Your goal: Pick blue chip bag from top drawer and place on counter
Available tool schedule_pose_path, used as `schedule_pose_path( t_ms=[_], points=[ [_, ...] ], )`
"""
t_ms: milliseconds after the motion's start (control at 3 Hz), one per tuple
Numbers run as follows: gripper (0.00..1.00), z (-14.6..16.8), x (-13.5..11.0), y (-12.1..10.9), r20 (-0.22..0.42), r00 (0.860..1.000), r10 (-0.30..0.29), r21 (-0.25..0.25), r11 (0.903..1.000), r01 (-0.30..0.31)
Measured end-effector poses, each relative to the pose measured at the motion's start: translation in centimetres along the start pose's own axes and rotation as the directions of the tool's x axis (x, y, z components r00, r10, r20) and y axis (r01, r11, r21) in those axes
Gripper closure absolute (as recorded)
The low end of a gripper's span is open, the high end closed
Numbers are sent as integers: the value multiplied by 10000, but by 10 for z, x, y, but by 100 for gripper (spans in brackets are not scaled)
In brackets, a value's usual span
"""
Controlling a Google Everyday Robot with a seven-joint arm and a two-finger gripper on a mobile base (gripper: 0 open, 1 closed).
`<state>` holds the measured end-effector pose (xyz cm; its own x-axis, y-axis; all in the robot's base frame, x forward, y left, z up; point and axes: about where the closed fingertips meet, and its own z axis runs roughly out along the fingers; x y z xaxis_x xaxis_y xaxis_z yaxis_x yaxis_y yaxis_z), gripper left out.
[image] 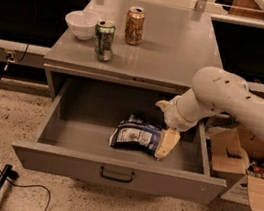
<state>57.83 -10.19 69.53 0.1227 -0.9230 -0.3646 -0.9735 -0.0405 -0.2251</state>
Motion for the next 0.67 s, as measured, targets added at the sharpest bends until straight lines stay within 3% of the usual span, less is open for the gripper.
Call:
schedule_pose_path(
  t_ms=[333,667],
  points=[
    [0,4,-1,-2,33,10000,76,57,10000,-76],
    [25,12,5,-5,-268,9991,324,228,9992,-317]
  ],
)
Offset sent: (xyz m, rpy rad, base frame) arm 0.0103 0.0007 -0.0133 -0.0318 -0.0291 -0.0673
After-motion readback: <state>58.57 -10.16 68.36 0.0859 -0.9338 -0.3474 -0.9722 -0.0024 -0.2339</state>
